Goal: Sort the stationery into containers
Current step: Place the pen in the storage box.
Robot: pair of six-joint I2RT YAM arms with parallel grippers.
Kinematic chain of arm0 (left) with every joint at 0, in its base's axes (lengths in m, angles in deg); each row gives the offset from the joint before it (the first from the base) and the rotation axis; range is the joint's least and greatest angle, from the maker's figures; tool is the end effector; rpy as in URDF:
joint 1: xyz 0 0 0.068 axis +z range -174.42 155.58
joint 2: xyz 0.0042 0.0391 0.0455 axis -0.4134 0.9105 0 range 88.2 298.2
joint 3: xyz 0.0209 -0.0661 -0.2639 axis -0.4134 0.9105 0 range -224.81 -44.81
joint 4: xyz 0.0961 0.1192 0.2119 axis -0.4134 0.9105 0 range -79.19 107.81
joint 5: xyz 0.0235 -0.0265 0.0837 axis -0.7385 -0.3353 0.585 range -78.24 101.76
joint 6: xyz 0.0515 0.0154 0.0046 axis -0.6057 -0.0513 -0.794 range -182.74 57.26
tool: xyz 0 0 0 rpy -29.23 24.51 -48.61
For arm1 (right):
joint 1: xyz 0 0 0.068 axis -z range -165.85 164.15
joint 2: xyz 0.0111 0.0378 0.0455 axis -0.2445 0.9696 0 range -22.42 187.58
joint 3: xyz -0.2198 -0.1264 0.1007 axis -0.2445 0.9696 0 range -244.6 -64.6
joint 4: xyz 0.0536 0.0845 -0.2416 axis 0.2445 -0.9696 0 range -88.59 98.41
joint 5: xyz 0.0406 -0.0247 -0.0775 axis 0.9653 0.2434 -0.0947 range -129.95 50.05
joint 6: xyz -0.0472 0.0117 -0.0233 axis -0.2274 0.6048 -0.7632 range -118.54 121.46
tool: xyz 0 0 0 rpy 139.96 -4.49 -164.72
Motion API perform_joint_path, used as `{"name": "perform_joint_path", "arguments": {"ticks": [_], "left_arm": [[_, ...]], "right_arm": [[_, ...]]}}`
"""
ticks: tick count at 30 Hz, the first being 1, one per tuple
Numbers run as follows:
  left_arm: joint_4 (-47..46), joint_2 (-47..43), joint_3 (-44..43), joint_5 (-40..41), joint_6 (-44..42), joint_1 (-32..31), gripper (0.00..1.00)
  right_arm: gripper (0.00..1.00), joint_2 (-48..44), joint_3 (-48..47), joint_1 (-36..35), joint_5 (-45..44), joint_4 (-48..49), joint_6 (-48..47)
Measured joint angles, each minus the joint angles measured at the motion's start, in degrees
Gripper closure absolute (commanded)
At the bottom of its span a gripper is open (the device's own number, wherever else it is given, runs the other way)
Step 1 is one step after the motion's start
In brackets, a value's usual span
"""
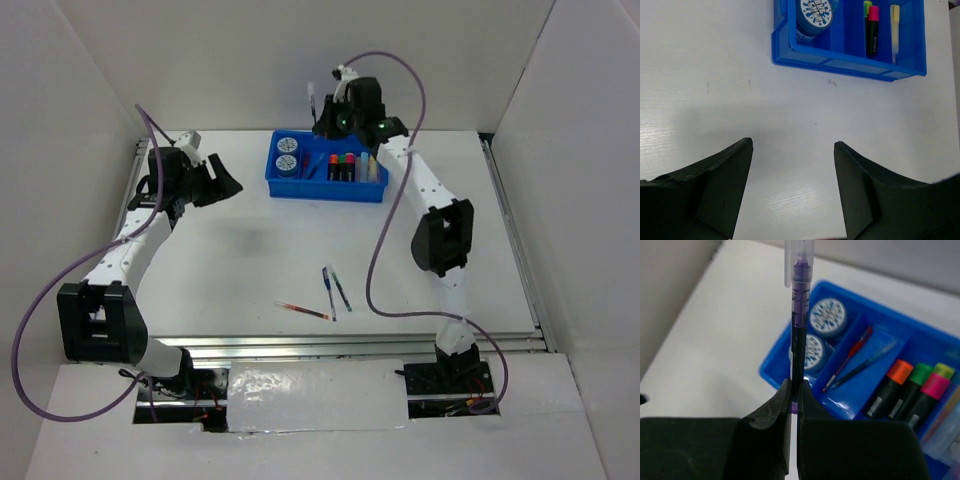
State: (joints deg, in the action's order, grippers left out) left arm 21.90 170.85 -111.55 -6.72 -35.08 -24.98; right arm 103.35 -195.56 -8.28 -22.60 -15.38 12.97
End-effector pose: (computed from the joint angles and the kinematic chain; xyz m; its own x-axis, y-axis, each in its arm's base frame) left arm 0.3342 -0.0146 0.3170 -0.5375 -0.4350 -0.7224 0.0476 0.8397 -0.5410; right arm 0.4722 0.2065 0.3752 -0.4137 0.0352 -0.9097 -0.5540 0.7832 0.2822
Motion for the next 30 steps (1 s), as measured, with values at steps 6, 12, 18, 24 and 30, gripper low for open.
{"name": "perform_joint_path", "arguments": {"ticks": [6, 12, 18, 24, 30], "left_arm": [[0.0, 0.0, 0.9, 0.0, 0.0, 0.6, 0.22], [0.0, 0.0, 0.9, 0.1, 0.0, 1.9, 0.22], [0.0, 0.0, 0.9, 0.0, 0.7, 1.9, 0.22], [0.0, 0.0, 0.9, 0.1, 0.9, 1.9, 0.22], [0.0, 0.0, 0.9, -0.1, 0.8, 1.9, 0.22]], "right_arm": [[1.0, 13.4, 0.2, -0.4, -3.9, -1.1, 3.2], [1.0, 15.9, 0.3, -1.1, -7.5, -0.5, 5.1], [0.98, 15.9, 0.3, -1.5, -9.8, 0.5, 7.5], [0.94, 15.9, 1.8, -1.4, -10.1, 0.6, 10.2], [0.56, 15.9, 2.1, -1.4, -9.5, 0.7, 11.6]]}}
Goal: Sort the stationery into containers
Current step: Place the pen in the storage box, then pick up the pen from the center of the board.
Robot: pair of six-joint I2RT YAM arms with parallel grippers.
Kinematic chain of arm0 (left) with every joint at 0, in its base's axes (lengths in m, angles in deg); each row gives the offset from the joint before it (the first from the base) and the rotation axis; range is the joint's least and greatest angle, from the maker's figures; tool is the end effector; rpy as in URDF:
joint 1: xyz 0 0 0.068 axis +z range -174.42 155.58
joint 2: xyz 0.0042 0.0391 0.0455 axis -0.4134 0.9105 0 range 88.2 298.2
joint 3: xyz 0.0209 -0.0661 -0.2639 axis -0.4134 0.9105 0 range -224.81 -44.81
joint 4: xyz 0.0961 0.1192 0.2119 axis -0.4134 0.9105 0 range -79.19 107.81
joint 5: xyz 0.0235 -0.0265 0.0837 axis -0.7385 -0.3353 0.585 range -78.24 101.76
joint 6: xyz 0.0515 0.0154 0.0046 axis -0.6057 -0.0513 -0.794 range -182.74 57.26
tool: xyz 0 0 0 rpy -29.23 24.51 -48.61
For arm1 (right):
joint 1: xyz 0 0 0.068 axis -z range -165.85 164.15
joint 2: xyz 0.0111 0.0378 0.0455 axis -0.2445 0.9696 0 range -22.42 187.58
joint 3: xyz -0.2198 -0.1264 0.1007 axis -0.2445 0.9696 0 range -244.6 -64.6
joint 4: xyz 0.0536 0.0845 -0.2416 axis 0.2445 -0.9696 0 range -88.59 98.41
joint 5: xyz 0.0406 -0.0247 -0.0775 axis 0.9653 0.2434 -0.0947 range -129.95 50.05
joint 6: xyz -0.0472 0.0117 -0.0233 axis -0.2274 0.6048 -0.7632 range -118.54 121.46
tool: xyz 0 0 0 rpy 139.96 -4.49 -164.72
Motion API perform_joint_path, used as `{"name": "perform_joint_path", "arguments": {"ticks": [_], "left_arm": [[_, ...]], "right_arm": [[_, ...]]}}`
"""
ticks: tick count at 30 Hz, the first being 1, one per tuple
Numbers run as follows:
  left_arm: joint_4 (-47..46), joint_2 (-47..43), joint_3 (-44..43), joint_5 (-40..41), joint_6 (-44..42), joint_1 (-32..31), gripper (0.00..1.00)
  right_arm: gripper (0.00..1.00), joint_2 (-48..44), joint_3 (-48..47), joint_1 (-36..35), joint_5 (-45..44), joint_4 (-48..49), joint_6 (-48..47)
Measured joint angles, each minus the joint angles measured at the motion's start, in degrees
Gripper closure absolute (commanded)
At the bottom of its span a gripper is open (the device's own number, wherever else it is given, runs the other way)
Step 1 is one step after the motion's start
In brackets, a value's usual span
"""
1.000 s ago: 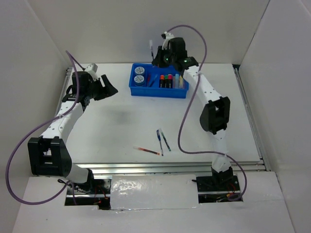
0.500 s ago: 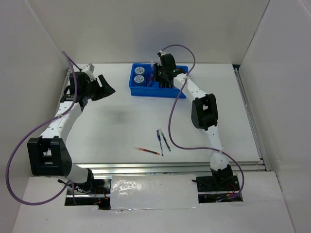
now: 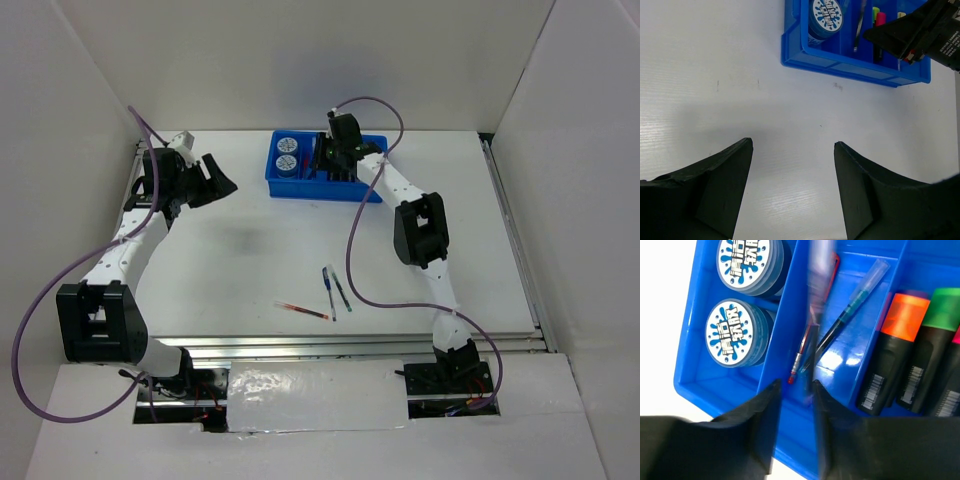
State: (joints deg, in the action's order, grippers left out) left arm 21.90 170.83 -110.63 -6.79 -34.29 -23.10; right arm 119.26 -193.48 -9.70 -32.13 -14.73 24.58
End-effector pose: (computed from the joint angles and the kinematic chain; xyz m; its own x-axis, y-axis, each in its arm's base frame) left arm 0.3334 -0.0037 0.3115 -0.5348 -0.4640 -0.7061 0.0050 0.8339 -0.5518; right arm 0.5173 0.2342 0.2173 -0.6905 0.1199 -0.7133 -0.2503 0.8856 0.3912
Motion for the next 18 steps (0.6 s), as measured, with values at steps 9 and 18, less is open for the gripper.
{"name": "perform_joint_path", "arguments": {"ticks": [9, 18], "left_arm": [[0.7, 0.0, 0.0, -0.7, -1.5, 0.0, 0.22], [2.7, -4.9, 0.7, -3.4, -5.7, 1.8, 0.18]], "right_arm": [[0.6, -2.3, 2.6, 0.4, 2.2, -1.1, -2.0], [0.62, -34.0, 31.6, -2.0, 12.2, -8.6, -24.7]]}}
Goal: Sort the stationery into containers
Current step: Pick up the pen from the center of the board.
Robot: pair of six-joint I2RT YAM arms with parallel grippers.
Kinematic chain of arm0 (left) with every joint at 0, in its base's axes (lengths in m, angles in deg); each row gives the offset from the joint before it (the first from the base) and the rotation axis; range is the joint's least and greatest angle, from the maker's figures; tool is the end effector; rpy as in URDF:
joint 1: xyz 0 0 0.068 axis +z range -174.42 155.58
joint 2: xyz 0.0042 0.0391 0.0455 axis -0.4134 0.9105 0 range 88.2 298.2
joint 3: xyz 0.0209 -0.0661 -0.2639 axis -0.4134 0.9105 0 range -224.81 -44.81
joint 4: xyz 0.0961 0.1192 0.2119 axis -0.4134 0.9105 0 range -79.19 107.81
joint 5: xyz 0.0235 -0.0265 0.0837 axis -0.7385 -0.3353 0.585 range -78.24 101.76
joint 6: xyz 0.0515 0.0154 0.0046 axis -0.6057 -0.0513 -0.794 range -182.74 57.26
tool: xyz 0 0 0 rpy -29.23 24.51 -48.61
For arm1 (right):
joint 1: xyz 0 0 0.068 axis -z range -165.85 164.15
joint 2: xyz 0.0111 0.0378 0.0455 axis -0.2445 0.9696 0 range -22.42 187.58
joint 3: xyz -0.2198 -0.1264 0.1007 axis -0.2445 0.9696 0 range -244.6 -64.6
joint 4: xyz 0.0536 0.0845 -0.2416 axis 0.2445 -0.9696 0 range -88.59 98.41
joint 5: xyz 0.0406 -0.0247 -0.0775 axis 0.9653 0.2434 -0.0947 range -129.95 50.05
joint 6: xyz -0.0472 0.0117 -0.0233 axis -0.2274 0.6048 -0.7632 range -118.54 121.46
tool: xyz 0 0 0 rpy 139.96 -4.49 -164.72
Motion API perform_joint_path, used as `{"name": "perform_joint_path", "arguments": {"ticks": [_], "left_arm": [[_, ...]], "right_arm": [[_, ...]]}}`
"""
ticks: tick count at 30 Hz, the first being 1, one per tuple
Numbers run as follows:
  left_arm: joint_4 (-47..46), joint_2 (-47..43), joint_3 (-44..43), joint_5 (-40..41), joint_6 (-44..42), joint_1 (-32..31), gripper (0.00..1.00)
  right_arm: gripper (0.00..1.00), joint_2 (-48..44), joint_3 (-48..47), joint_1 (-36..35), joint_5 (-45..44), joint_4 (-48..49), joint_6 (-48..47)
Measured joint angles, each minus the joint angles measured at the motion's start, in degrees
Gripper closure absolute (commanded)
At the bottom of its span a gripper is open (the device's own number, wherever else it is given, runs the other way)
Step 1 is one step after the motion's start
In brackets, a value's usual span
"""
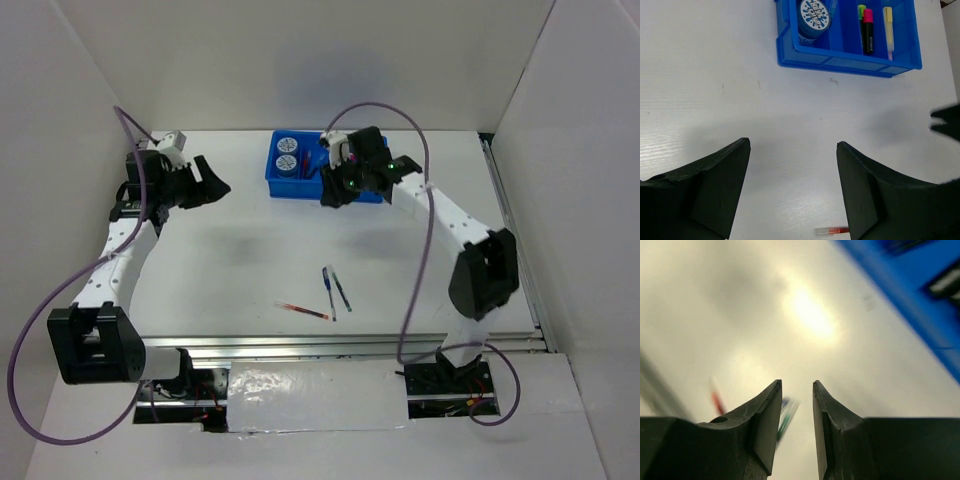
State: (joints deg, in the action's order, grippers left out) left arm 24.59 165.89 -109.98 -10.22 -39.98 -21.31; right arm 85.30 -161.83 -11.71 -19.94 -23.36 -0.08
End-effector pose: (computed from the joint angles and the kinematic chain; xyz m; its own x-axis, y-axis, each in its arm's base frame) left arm 0.3121 0.0036 0.3295 -0.5181 -0.3874 -0.7625 0.0913 0.8614 -0.4997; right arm 0.3831 0.1994 0.3071 -0.5877 -0.3131 -0.7460 -0.6538 0.7269 0.2100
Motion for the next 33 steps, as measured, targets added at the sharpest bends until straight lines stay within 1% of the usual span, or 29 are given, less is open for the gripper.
{"name": "perform_joint_path", "arguments": {"ticks": [2, 4, 7, 11, 14, 19, 21, 27, 33], "left_arm": [[-0.3, -1.4, 0.8, -1.6, -0.2, 1.7, 0.17], [-0.3, -2.3, 1.9, -3.2, -0.2, 3.1, 0.16], [0.7, -2.6, 2.8, -6.3, -2.1, 4.5, 0.16], [2.4, -4.0, 3.7, -9.8, -6.4, 4.4, 0.16], [3.2, -6.8, 4.0, -11.2, -9.0, 4.4, 0.16], [2.6, -8.8, 4.4, -11.8, -9.5, 4.4, 0.17], [2.5, -8.8, 5.0, -11.9, -9.5, 4.4, 0.17], [2.9, -8.8, 5.9, -12.0, -9.5, 4.4, 0.18], [2.4, -8.8, 5.9, -12.0, -9.3, 4.4, 0.18]], "right_arm": [[0.62, -8.4, 7.3, -4.2, 0.8, -1.9, -5.5], [0.62, -13.7, 13.4, -9.7, 1.2, -3.0, -9.0], [0.62, -16.6, 22.1, -17.1, 1.6, -3.4, -11.3], [0.62, -15.8, 30.2, -20.4, 0.2, -4.5, -11.3], [0.62, -14.5, 32.0, -22.9, -2.4, -4.3, -11.1], [0.61, -13.7, 35.0, -29.6, -4.3, -1.1, -10.3], [0.59, -12.9, 35.6, -31.0, -4.4, -0.5, -9.9], [0.55, -11.0, 36.9, -31.6, -6.4, 2.3, -8.5], [0.57, -10.6, 37.5, -31.7, -8.4, 4.8, -8.1]]}}
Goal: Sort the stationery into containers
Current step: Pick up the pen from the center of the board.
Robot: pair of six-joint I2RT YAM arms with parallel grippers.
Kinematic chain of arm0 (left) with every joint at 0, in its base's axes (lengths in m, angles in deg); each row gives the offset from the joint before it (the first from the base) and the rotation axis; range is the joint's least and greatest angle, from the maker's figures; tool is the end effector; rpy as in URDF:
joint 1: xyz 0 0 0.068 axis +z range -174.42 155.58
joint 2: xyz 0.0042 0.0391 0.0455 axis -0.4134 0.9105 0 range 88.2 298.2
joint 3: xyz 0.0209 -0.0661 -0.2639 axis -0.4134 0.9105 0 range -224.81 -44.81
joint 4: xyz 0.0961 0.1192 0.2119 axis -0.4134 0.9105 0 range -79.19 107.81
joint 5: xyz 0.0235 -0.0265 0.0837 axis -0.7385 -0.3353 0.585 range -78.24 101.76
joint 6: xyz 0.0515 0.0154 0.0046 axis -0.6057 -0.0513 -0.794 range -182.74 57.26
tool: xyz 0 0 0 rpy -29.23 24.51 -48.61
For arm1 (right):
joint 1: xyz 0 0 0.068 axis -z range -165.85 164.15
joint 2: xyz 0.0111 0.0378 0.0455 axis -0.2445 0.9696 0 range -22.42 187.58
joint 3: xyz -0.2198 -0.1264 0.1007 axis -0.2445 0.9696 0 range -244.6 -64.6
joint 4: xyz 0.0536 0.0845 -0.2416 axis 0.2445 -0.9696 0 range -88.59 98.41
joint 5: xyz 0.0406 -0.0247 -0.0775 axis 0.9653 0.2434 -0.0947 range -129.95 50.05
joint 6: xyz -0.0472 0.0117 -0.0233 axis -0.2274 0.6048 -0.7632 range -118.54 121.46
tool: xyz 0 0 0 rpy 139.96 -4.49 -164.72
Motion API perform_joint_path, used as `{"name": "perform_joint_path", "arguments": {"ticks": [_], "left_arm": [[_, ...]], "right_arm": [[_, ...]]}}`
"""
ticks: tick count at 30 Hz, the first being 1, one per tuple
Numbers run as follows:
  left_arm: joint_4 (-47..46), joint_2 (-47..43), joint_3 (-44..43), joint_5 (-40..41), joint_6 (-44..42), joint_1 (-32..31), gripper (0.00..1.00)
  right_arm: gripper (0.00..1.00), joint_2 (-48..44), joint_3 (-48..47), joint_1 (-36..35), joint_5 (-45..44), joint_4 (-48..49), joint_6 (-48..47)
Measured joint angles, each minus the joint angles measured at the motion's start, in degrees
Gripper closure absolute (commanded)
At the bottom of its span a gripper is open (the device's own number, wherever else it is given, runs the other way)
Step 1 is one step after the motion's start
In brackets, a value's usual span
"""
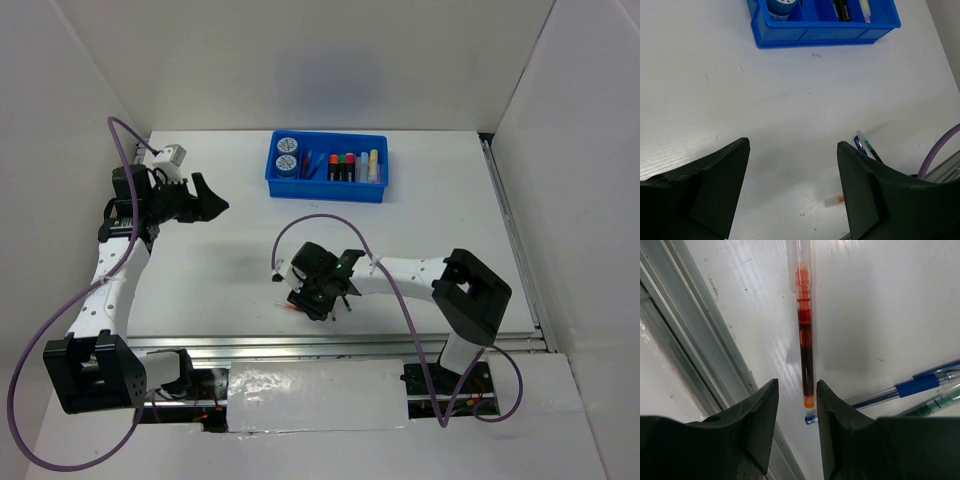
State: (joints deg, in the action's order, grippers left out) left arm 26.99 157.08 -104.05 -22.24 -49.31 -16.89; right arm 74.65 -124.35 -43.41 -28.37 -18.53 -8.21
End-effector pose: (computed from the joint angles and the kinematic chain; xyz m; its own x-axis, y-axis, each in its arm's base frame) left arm 0.2699 0.0156 0.3328 -0.5107 -0.2617 -0.8190 0.2794 0.8504 -0.4459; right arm 0.1714 0.2833 0.1766 -0.3295 -0.8254 -0.4584 -0.9423 0.3177 0.1052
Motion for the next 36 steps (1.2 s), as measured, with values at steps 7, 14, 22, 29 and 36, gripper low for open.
{"name": "perform_joint_path", "arguments": {"ticks": [7, 14, 22, 29, 36], "left_arm": [[-0.8, 0.5, 0.0, -0.5, 0.2, 0.0, 0.18], [-1.3, 1.2, 0.0, -0.4, 0.3, 0.0, 0.18], [-2.3, 1.2, 0.3, -0.4, 0.5, 0.0, 0.19], [-2.8, 1.2, 0.8, -0.1, 1.6, 0.0, 0.18], [-2.9, 1.6, 0.7, 3.9, 4.5, 0.0, 0.18]], "right_arm": [[0.61, 1.0, 1.0, -1.3, -2.1, 2.0, -0.4], [0.7, 2.3, 1.9, -2.7, -4.0, 4.3, -0.7], [0.91, 3.3, 1.2, -2.7, -5.9, 5.4, -0.7], [1.0, 2.8, 0.5, -2.1, -6.4, 4.5, -0.7], [1.0, 0.6, -19.7, 11.9, 3.9, -2.3, 4.5]]}}
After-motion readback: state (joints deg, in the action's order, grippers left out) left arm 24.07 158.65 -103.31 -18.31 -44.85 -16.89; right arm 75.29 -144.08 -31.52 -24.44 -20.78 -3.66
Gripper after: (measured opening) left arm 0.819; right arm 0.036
